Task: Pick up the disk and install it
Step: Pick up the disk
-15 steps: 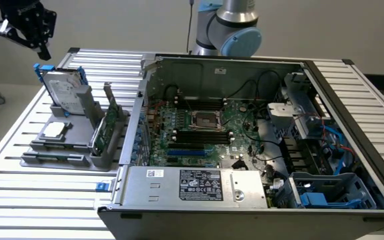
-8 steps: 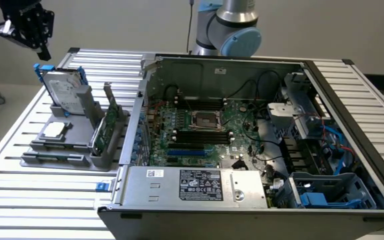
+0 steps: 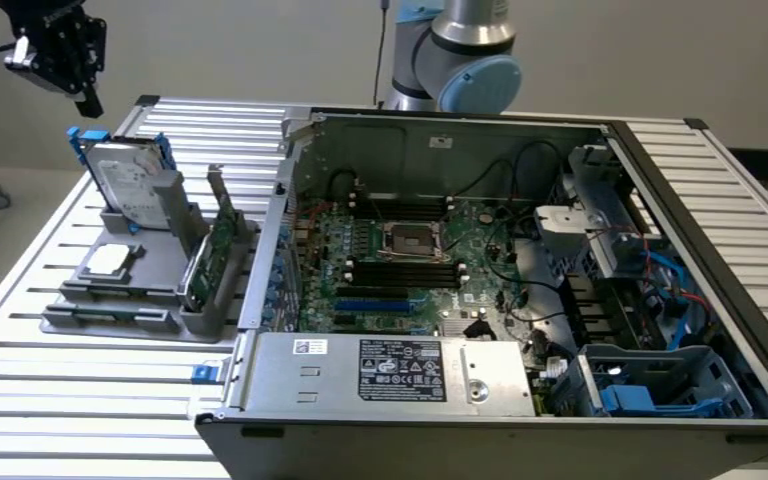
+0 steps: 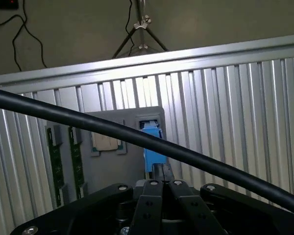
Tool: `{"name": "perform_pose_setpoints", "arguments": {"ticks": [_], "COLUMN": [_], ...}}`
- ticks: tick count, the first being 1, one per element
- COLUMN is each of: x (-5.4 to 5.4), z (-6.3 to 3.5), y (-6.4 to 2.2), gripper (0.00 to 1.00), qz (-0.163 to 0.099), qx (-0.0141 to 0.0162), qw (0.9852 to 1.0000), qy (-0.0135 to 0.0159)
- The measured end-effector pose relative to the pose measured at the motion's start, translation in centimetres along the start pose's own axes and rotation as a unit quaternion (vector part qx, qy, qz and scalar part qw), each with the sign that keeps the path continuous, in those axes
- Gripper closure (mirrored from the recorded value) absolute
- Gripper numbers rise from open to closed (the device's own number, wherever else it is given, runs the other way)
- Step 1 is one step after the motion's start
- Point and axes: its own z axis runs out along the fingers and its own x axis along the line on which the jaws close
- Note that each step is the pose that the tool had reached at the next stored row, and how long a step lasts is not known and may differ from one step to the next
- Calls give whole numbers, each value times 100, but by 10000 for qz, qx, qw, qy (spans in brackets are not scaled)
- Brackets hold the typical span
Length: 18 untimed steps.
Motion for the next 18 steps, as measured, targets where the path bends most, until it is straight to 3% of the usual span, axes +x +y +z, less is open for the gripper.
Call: {"name": "perform_pose_setpoints", "arguments": {"ticks": [4, 7, 8, 12, 18], "x": [1, 5, 6, 7, 7], "z": [0, 1, 1, 4, 65], "y": [2, 36, 43, 53, 55], "gripper": [88, 70, 70, 52, 52], "qz": [-5, -29, -59, -271, -639], "qx": [0, 25, 28, 39, 43], "qw": [10000, 10000, 10000, 9996, 9979], "qy": [1, -2, -1, 4, 15]}}
